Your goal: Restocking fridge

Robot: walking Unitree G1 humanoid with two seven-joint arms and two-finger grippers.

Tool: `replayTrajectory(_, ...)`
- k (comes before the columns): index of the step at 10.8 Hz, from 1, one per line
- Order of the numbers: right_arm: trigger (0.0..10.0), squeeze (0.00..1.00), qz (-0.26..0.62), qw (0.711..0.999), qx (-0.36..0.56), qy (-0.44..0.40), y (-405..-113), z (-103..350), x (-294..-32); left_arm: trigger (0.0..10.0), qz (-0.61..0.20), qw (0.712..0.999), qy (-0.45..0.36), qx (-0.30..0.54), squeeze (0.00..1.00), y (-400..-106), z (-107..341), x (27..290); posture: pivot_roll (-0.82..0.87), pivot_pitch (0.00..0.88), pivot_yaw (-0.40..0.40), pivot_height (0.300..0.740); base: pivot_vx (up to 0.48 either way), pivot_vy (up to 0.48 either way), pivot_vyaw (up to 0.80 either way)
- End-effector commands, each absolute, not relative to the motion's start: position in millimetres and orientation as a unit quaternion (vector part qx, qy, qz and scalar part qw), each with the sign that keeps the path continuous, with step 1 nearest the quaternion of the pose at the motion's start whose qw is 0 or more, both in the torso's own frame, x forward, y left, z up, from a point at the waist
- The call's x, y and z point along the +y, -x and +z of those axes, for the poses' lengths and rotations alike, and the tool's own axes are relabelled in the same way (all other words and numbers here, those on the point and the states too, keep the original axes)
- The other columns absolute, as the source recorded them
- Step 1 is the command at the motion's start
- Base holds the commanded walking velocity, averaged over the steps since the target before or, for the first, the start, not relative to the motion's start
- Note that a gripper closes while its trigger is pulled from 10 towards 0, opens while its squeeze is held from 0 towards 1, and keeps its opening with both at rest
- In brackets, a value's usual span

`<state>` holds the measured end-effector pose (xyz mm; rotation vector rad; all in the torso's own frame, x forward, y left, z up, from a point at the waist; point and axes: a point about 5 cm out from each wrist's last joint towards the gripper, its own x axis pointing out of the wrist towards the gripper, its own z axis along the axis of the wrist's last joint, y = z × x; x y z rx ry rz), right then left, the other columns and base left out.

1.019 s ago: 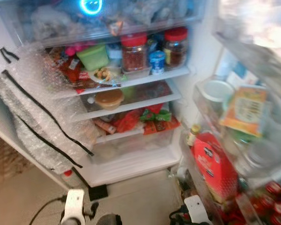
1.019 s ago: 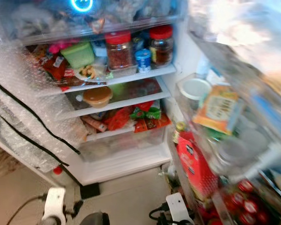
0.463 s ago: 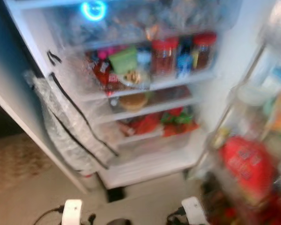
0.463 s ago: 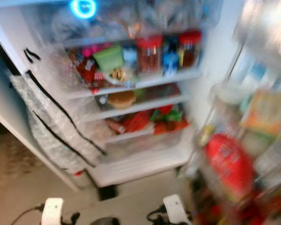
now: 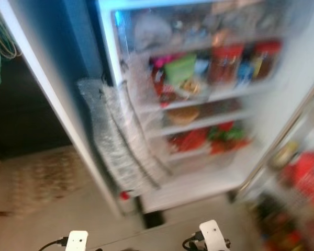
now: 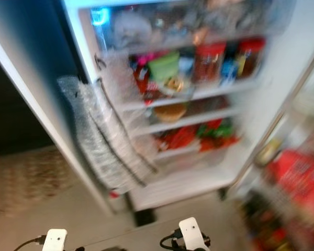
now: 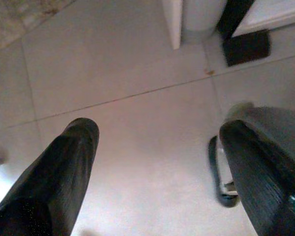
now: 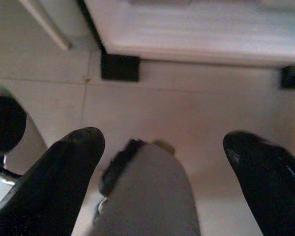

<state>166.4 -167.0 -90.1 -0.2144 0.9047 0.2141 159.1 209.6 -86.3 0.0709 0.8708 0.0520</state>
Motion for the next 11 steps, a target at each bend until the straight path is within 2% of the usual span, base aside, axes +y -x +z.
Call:
replayTrajectory(1, 10.0, 0.00, 0.105, 0.884, 0.444, 0.100, -163.4, -91.9, -165.1, 10.0, 0.031, 0.899, -0.037, 0.436, 0.00, -152.8, -88.7, 214.1, -0.06, 0.035, 0.058, 0.670, 0.000, 0.480, 0.00)
replayTrajectory(6, 10.0, 0.00, 0.103, 0.888, 0.437, 0.097, -169.3, -89.5, -163.0, 10.0, 0.029, 0.897, -0.037, 0.440, 0.00, -153.4, -89.3, 212.2, -0.05, 0.040, 0.059, 0.670, 0.000, 0.436, 0.00)
replayTrajectory(11, 10.0, 0.00, 0.079, 0.891, 0.441, 0.073, -167.8, -90.2, -165.4, 10.0, 0.012, 0.909, -0.038, 0.415, 0.00, -164.9, -84.7, 204.4, -0.06, 0.050, 0.058, 0.670, 0.000, 0.000, 0.00)
